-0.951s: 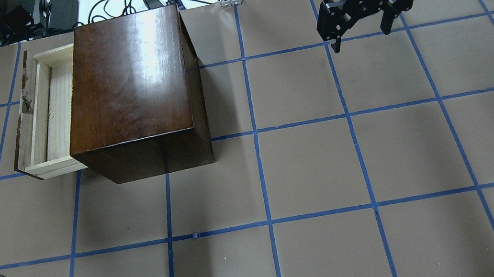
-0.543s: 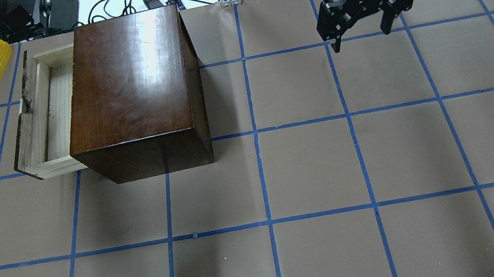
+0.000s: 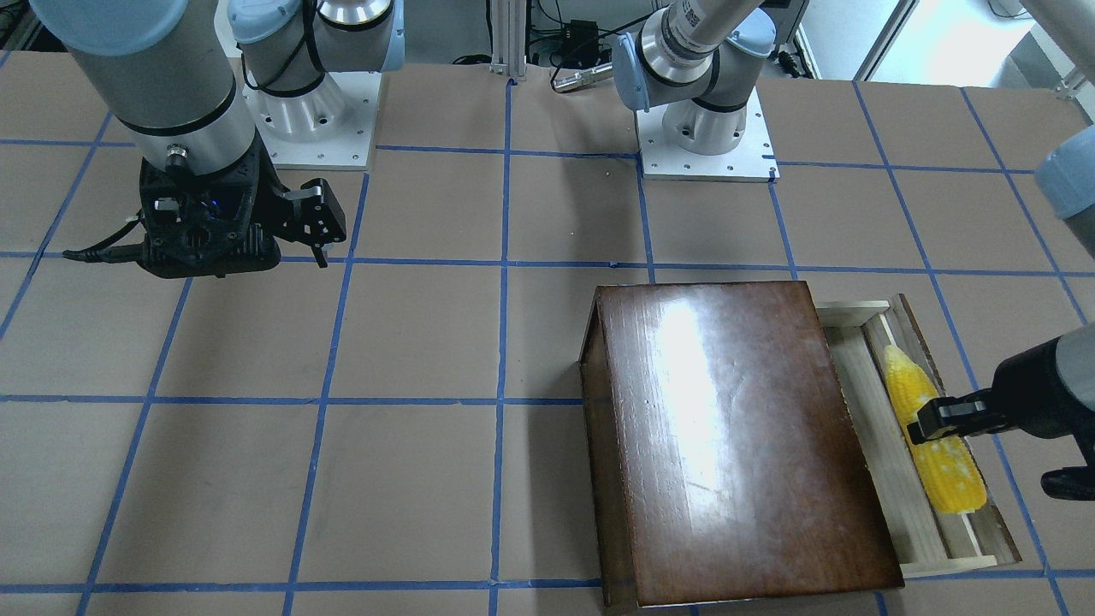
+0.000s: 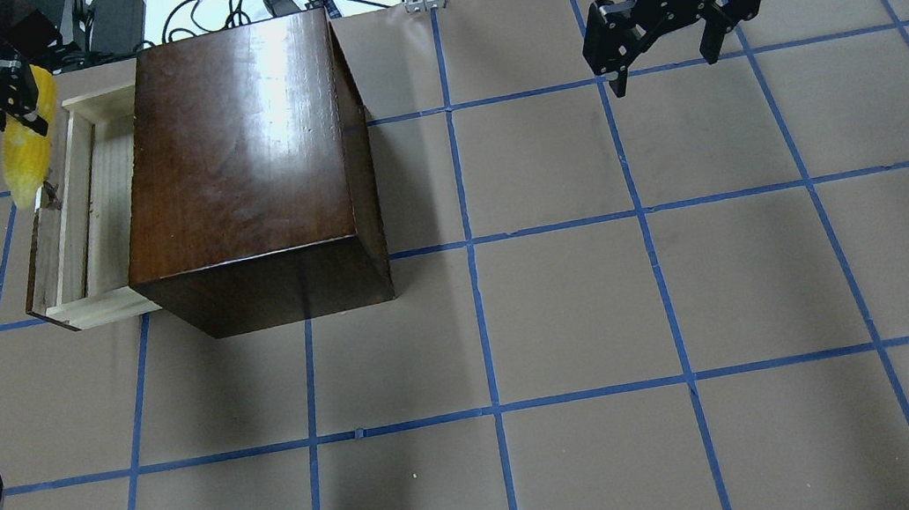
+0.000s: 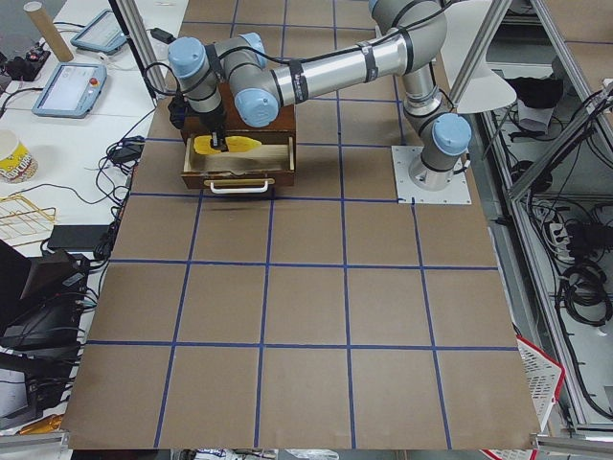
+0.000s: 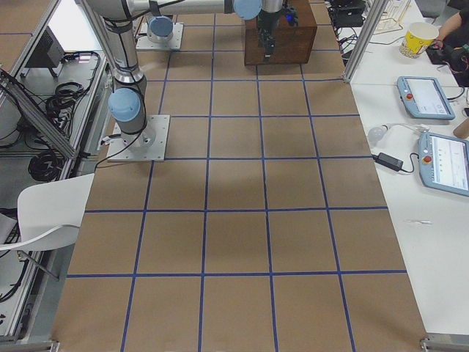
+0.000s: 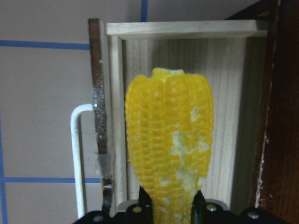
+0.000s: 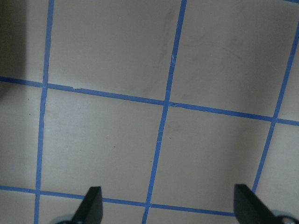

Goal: Open drawer and put corn inside
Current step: 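Lower the corn into the drawer and open the left gripper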

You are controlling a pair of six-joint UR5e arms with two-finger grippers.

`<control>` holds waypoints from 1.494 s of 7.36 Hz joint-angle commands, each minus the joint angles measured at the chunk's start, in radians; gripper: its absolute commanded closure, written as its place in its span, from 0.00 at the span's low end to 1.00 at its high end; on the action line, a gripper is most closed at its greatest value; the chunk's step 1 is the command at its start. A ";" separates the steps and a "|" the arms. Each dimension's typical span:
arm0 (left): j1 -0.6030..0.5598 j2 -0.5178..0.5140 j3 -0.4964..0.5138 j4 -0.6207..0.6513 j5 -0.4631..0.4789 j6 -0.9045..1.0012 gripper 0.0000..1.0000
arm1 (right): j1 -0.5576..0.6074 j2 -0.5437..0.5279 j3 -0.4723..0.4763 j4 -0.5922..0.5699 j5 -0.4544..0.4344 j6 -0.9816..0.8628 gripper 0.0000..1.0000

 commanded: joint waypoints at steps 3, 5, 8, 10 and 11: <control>-0.002 -0.014 -0.045 0.035 0.067 0.003 0.98 | 0.000 0.000 0.000 -0.001 0.000 0.001 0.00; -0.002 -0.014 -0.045 0.035 0.070 0.004 0.45 | 0.000 0.000 0.000 -0.001 0.000 0.001 0.00; -0.007 0.017 -0.032 0.022 0.063 0.004 0.02 | 0.000 0.000 0.000 -0.001 0.000 0.001 0.00; -0.018 0.079 -0.019 0.005 0.036 0.003 0.00 | 0.000 0.000 0.000 -0.001 0.000 0.000 0.00; -0.028 0.119 -0.006 -0.020 0.025 0.001 0.00 | 0.000 0.000 0.000 -0.001 0.000 0.001 0.00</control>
